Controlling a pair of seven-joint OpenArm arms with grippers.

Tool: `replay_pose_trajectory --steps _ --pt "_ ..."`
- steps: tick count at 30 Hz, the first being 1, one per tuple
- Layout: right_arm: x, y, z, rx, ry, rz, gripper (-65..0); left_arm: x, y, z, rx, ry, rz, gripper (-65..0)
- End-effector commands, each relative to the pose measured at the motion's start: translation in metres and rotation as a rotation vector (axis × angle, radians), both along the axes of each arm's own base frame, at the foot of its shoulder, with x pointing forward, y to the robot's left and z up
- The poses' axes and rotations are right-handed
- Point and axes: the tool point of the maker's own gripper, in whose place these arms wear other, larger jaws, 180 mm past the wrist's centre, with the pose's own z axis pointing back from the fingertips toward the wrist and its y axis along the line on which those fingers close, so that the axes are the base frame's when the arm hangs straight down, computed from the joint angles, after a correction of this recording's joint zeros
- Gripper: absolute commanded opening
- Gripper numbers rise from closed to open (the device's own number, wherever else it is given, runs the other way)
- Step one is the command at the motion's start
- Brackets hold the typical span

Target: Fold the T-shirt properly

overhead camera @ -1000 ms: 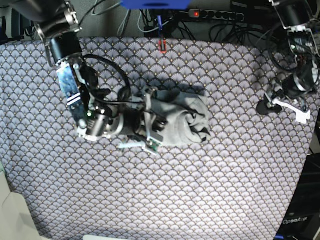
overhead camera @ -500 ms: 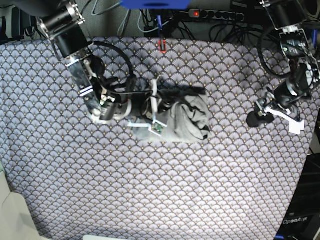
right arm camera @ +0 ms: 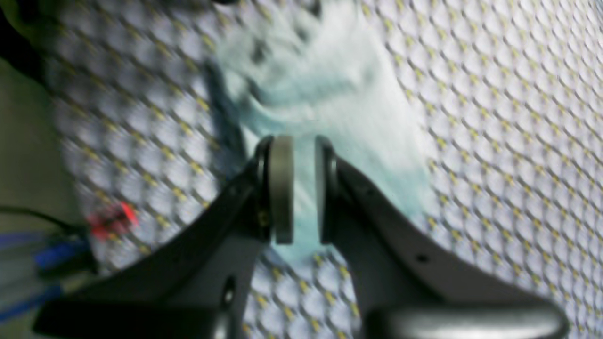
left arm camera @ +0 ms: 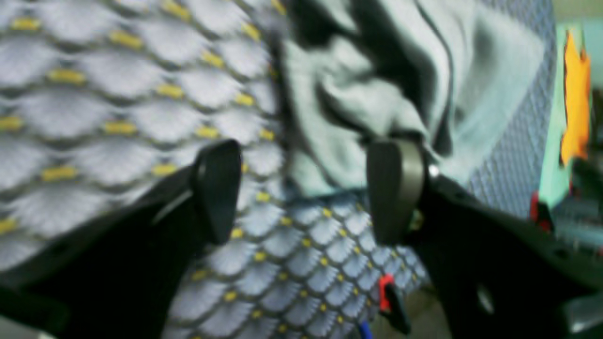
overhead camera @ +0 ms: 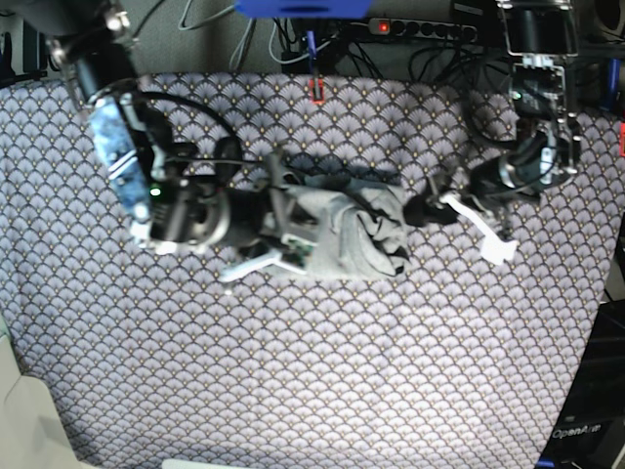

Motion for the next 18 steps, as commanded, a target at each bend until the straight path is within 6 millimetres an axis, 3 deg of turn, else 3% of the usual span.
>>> replay_pose_trajectory --steps 1,5,10,18 --pt "0.015 -0.012 0.013 0.016 -0.047 -0.030 -54.7 0.007 -0.004 0.012 -0.004 -0.045 -0.027 -25.0" --pt "0.032 -0.051 0.016 -0.015 -0.071 -0.118 -54.7 0.002 -0.023 0.007 0.014 -0.029 -0.115 -36.6" --pt "0.035 -0.082 0.015 -0.021 -0.067 -0.209 -54.7 -0.002 -0.047 0.004 0.033 -0.021 -0.219 -63.4" --pt "0.021 -0.111 -0.002 -0.019 -0.009 -0.309 -54.7 0.007 -0.057 -0.037 0.152 0.047 -0.223 -65.0"
